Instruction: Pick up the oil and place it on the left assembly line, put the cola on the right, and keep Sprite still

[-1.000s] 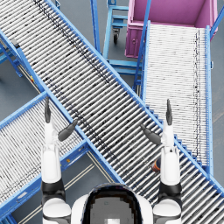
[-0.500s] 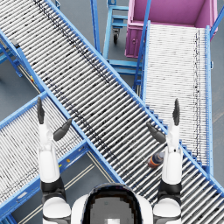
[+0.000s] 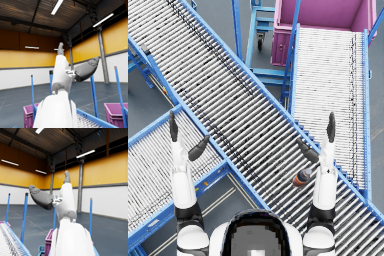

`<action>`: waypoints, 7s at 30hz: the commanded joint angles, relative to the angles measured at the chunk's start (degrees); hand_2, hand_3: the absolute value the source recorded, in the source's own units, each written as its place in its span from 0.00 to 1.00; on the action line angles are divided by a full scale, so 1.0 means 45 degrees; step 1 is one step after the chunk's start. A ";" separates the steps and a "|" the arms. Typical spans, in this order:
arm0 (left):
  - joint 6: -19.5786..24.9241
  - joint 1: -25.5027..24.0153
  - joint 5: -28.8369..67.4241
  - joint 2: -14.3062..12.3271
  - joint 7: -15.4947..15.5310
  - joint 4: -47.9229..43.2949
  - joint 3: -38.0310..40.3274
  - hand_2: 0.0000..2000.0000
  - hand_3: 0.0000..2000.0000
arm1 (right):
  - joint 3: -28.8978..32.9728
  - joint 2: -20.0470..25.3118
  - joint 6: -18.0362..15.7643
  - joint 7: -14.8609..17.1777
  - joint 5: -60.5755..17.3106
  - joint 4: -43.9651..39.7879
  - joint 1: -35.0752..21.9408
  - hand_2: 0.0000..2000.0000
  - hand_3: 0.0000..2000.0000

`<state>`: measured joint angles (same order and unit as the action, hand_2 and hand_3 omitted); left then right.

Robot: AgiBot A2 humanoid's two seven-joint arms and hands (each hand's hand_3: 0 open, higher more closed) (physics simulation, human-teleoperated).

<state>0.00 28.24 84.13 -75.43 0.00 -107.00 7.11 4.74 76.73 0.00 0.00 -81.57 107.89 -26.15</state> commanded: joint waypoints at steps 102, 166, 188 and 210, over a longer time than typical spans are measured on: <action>0.0000 -0.0659 -0.0002 -0.0639 0.0000 -0.0459 0.0186 0.00 0.00 | -0.5488 0.2413 0.0169 -0.0039 -0.0008 -1.3140 -0.0334 0.00 0.00; 0.0000 -0.0108 -0.0002 -0.0951 0.0000 -0.1221 -0.0528 0.00 0.00 | -0.0006 -0.0067 0.0000 0.0000 0.0007 -0.5271 -0.3918 0.00 0.00; -0.0075 -0.0232 -0.0348 -0.0889 -0.0075 0.1201 -0.0368 0.00 0.00 | -0.1326 -0.0124 -0.0074 0.0075 0.0307 -0.2366 -0.0271 0.00 0.00; -0.1220 -0.2476 -0.5667 0.1282 -0.1217 0.0923 -0.3951 0.00 0.00 | -0.3505 -0.1608 -0.1207 0.1221 0.5126 -0.1175 0.2009 0.00 0.00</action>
<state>-5.57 16.94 58.24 -69.51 -5.56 -102.86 -10.93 -11.19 69.39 -5.51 5.58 -58.15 102.69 -16.95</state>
